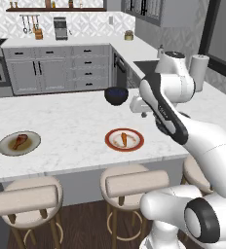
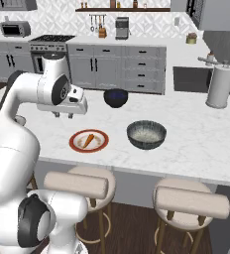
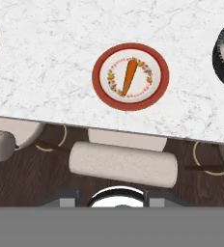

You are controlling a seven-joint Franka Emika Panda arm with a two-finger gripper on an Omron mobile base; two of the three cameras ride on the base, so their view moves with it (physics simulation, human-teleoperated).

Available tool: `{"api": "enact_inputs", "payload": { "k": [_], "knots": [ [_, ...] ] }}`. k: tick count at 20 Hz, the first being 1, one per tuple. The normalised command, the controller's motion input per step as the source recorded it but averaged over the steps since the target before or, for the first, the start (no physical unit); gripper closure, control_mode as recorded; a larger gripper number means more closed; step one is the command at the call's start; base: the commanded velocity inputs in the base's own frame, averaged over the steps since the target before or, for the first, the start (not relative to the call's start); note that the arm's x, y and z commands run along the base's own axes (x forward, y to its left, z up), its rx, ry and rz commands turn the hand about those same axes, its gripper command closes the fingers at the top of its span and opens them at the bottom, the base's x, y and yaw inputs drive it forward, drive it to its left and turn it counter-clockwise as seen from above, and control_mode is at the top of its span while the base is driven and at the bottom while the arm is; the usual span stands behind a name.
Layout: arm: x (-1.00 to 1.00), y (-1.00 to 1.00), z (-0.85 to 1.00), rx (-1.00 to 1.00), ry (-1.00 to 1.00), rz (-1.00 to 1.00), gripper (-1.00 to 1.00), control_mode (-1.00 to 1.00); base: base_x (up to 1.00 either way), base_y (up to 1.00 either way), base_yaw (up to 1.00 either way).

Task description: Pick the chicken drumstick and carrot from their plates and place them in the bowl. Then put the bowl in the fridge.

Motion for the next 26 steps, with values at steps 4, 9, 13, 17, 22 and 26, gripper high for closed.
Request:
{"api": "enact_inputs", "payload": {
  "k": [4,9,13,17,22,26],
  "knots": [
    [-0.45,0.00,-0.08,0.03,-0.01,0.00,-1.00,-1.00,0.00,0.00,0.00],
    [-0.47,0.00,-0.50,0.03,0.06,0.00,-1.00,-1.00,0.00,0.00,0.00],
    [0.23,0.08,-0.61,-0.06,0.21,-0.05,-1.00,-1.00,0.00,0.00,0.00],
    [0.75,0.09,-0.53,-0.06,0.30,-0.10,-1.00,-1.00,0.00,0.00,0.00],
    [0.96,0.01,-0.31,0.00,0.15,-0.05,-1.00,-1.00,0.00,0.00,0.00],
    [0.95,0.01,-0.33,0.00,0.15,-0.02,-1.00,-1.00,0.00,0.00,0.00]
  ]
}}
